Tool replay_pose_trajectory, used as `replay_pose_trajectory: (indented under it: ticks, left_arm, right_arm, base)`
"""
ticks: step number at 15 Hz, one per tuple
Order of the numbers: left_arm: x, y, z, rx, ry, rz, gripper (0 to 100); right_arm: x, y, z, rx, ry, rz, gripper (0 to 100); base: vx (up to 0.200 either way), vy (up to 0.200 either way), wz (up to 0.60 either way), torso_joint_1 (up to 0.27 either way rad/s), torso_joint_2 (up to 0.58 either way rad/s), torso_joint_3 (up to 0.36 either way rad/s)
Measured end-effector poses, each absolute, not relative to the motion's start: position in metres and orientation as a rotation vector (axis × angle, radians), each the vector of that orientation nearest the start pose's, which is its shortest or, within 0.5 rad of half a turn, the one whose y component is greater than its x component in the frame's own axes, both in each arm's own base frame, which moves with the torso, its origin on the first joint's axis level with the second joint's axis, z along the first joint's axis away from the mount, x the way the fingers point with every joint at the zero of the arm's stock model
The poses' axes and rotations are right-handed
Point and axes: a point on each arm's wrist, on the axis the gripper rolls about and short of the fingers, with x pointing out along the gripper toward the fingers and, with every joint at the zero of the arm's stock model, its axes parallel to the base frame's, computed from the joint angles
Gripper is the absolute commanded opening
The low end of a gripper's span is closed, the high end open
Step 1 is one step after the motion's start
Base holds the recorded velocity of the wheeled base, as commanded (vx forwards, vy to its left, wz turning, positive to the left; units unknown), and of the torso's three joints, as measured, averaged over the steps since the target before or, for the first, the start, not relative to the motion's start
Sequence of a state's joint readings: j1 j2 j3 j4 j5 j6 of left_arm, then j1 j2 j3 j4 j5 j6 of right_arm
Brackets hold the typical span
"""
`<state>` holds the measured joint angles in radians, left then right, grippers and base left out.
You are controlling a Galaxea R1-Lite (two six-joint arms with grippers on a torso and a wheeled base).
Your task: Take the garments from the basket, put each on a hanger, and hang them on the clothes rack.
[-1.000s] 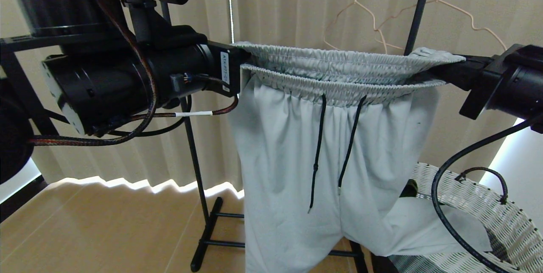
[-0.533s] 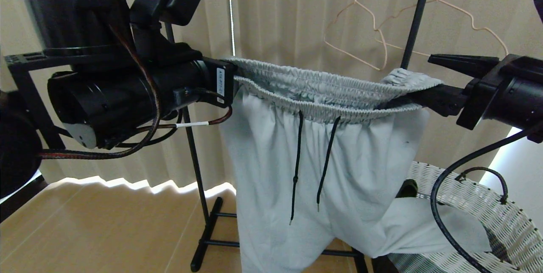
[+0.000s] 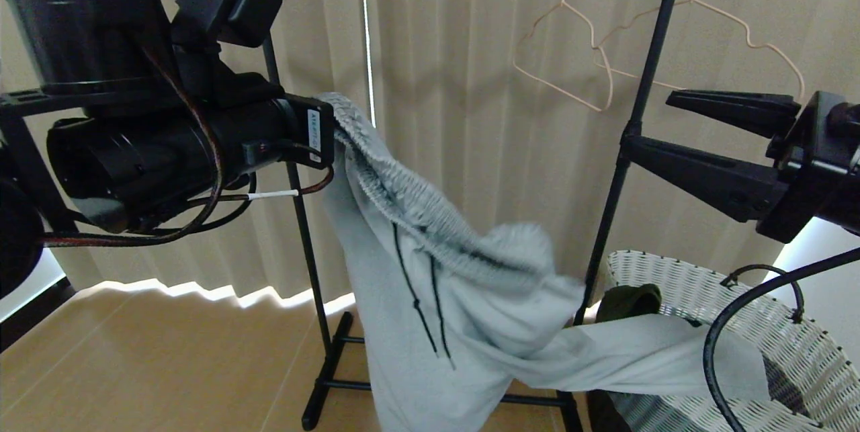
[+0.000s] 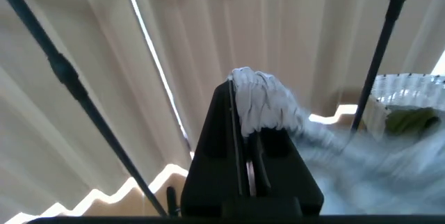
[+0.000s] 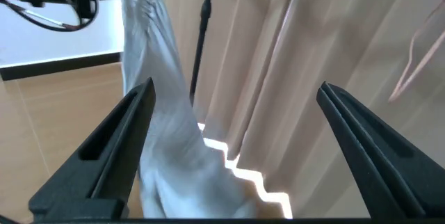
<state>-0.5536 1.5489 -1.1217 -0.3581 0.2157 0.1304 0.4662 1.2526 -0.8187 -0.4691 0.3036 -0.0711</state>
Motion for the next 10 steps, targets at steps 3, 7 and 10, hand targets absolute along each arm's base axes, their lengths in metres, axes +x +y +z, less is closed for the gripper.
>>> replay_pose_trajectory:
  ticks: [3, 7, 10]
  left_arm:
    - [0.243, -0.139, 0.286, 0.158, 0.052, -0.326, 0]
    - [0.235, -0.115, 0.288, 0.156, 0.049, -0.263, 0]
    - [0.226, -0.086, 0.289, 0.155, 0.044, -0.184, 0]
  right_arm:
    - [0.167, 0.092, 0.283, -0.065, -0.068, 0.769, 100]
    - [0.163, 0.089, 0.286, -0.063, -0.082, 0.757, 100]
    - [0.165, 0.085, 0.285, -0.069, -0.079, 0.726, 100]
  base:
    - [0.0, 0.0, 0.0, 0.0, 0.0, 0.0]
    - [0.0, 0.0, 0.0, 0.0, 0.0, 0.0]
    - [0.0, 0.0, 0.0, 0.0, 0.0, 0.0]
